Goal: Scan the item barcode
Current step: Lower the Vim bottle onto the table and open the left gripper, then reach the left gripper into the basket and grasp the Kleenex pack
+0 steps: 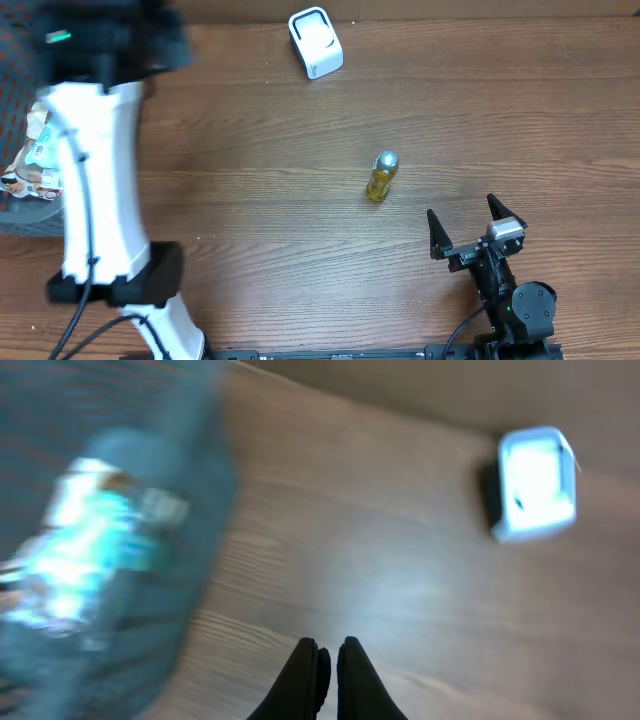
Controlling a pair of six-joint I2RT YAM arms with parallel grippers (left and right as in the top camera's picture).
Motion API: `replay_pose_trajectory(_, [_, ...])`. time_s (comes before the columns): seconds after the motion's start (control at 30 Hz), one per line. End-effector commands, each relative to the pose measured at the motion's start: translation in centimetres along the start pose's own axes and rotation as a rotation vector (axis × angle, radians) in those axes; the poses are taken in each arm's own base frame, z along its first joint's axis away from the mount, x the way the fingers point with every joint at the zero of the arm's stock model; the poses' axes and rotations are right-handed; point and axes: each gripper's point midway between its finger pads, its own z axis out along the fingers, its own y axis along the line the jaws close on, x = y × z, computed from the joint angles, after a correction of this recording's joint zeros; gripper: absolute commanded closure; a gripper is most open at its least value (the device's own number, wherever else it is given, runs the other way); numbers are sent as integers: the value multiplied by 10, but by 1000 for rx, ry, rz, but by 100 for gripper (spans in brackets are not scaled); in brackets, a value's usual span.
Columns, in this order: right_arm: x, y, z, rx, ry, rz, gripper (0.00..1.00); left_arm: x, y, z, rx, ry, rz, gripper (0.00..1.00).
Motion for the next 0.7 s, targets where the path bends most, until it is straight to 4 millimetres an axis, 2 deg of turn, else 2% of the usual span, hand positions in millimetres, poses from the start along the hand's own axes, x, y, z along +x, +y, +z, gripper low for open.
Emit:
replay_pose_trajectory(0.0, [3,0,0,-4,-1,-1,0,-22,52,-25,-67,-101,-66,94])
replay_pose_trajectory(0.03, [3,0,0,-4,-1,-1,0,-27,66,-24,-90,-113,-86,92])
replay_pose_trajectory(0.13, [3,0,0,-4,-1,-1,0,-36,108,-19,-157,-128,-157,72])
replay_pose_trajectory(0.2, [3,0,0,-4,-1,-1,0,-38,135,-15,-200,-126,-205,48])
replay_pose_trajectory(0.33, [3,1,0,-4,-1,-1,0,-37,179,1,-272,-94,-244,22])
replay_pose_trajectory(0.4, [3,0,0,-4,-1,-2,0,-32,197,14,-289,-51,-259,13])
replay_pose_trajectory(0.5, [3,0,0,-4,-1,-1,0,-23,205,36,-237,18,-262,5])
replay_pose_trajectory(0.67, [3,0,0,-4,-1,-2,0,1,212,84,-155,173,-247,3])
